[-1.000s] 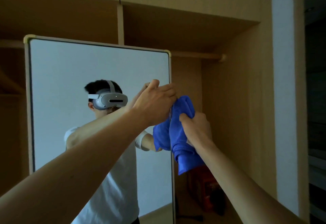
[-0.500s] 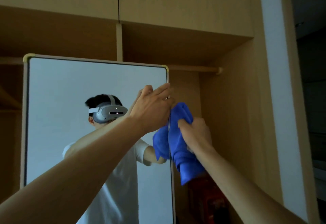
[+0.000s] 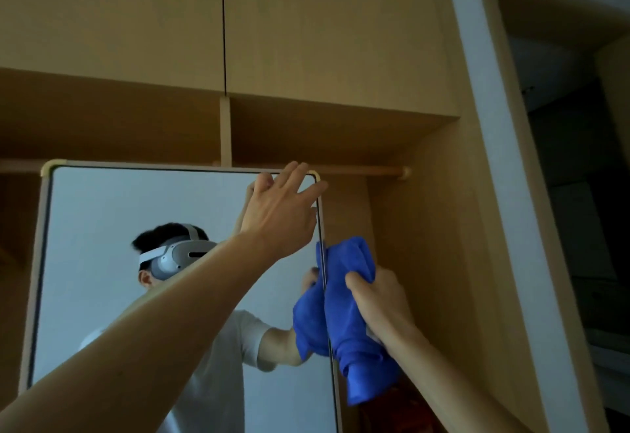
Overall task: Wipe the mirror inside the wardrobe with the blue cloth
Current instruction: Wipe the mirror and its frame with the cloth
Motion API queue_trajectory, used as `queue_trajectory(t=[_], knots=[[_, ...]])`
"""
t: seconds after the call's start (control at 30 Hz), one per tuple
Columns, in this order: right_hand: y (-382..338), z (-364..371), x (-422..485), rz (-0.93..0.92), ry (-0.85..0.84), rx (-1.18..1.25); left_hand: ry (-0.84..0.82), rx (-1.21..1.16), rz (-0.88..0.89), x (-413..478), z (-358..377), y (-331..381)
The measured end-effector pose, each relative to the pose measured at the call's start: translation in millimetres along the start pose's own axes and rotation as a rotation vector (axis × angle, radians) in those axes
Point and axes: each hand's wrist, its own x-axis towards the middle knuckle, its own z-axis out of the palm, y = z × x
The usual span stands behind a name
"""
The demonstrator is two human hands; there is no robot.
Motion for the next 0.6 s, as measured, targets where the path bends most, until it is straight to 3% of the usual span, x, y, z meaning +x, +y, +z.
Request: queue_trajectory(t=[0.23,0.37,0.6], knots=[[-53.0,-5.0,29.7,-0.138,0.075,0.078,0.05,-0.035,-0.068,10.4,-4.9,12.8],[-66.5,-12.3,38.0,-0.212,0.036,0.067,0.061,-0.036,-0.087,10.4,-3.5,14.3],[3.6,-11.2,-6.4,0.013,-0.066,0.011,0.073,-0.071,-0.117,8.0,-12.3,18.1]])
